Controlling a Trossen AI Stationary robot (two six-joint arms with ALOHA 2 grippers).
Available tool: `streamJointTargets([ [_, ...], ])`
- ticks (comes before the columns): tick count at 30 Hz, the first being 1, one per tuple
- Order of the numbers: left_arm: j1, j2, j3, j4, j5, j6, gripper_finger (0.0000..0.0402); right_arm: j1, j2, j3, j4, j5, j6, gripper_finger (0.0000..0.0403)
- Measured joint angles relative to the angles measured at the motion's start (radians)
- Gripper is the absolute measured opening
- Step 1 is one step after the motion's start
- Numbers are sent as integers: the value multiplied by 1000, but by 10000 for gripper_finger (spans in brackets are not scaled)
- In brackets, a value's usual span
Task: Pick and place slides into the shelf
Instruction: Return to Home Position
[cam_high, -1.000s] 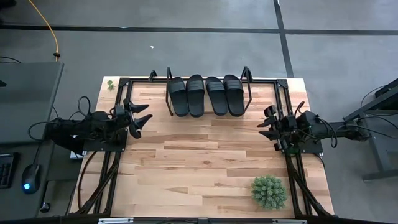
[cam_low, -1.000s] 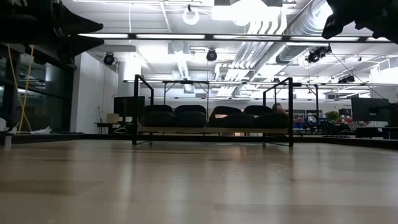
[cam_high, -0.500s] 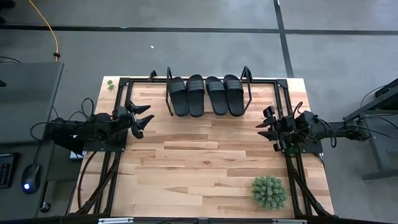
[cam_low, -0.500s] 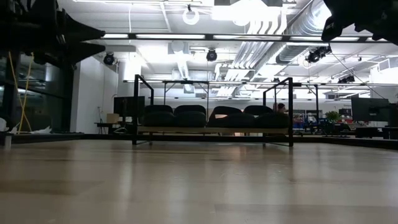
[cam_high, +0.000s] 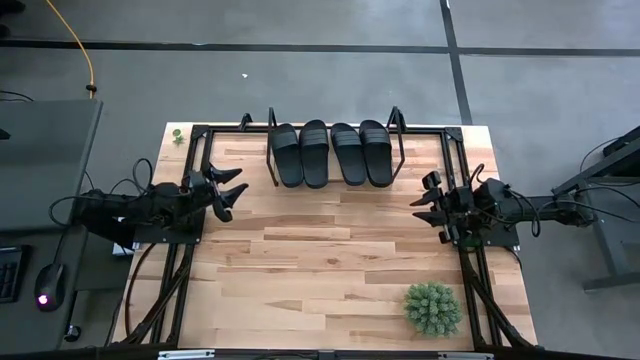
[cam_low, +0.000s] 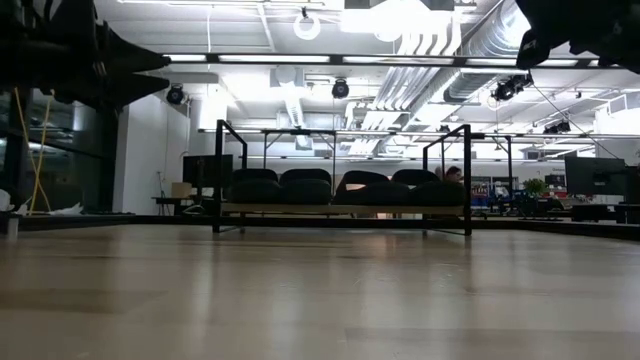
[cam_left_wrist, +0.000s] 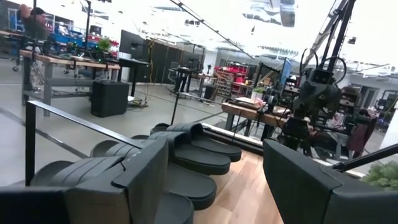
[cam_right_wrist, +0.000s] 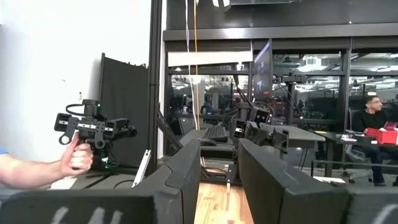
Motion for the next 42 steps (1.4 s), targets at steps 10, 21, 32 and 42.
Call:
streamJointTargets([
  [10, 0, 0, 0, -11, 0, 6, 246, 0, 0, -10, -2, 0, 0, 99],
  [21, 0, 0, 0, -14, 0, 21, 246, 0, 1, -55, 38, -10, -8, 99],
  [32, 0, 0, 0, -92, -4, 55, 246, 0, 1, -56, -65, 50, -7, 99],
  [42, 0, 9, 0, -96, -8, 81, 246, 0, 1, -56, -259, 206, 32, 99],
])
